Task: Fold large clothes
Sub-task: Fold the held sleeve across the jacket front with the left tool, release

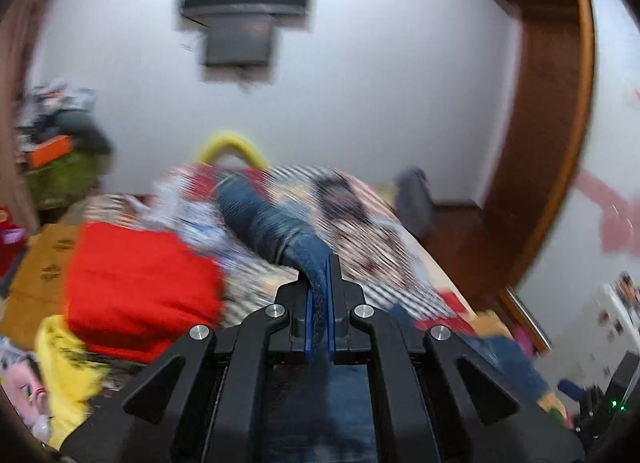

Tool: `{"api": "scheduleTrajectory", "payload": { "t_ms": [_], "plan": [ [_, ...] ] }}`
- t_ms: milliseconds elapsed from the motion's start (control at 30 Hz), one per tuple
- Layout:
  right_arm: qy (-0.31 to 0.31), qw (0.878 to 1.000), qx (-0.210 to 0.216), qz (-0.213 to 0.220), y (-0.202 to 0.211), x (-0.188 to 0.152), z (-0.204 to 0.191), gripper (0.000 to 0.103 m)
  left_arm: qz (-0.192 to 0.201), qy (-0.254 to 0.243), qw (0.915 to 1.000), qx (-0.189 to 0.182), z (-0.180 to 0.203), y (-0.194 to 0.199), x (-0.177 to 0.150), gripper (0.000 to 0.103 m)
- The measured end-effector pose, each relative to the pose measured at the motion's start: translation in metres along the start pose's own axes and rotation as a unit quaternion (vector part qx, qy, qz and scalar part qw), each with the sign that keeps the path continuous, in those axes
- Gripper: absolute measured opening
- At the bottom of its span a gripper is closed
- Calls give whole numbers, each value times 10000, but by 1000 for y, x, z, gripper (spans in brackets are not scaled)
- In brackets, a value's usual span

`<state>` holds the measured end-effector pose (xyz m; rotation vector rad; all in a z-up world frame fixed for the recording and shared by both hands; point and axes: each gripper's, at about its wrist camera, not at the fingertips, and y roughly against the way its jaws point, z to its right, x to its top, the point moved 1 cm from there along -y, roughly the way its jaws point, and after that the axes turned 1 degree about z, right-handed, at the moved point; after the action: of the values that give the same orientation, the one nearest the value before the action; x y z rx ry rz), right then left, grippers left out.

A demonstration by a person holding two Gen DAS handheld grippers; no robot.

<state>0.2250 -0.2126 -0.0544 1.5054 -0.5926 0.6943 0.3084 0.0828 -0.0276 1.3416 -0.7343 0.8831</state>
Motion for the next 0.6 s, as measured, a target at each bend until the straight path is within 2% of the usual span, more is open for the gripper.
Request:
{"api": "scheduleTrajectory", "payload": {
  "t_ms": [133,200,333,400,467,600],
  "plan": [
    [-82,9999,-57,-121,-3,-4,14,103,-644,-556,9959,-293,68,-50,-36,4],
    [-145,9996,-72,-219,-6,-9,21,103,-1071,-750,9903,-481,95,-72,-63,4],
    [-226,9988,-73,-420,-12,-18,32,103,-2028,-1052,9709,-719,129,-110,-118,4],
    [-273,9979,-44,-583,-17,-25,36,103,-2448,-1281,9578,-794,139,-117,-146,4],
    [-308,9971,20,-690,-20,-29,38,103,-2710,-1453,9475,-871,148,-119,-165,9],
    [-369,9962,137,-781,-20,-32,38,103,-2893,-1730,9352,-1085,155,-100,-180,38]
  ]
}}
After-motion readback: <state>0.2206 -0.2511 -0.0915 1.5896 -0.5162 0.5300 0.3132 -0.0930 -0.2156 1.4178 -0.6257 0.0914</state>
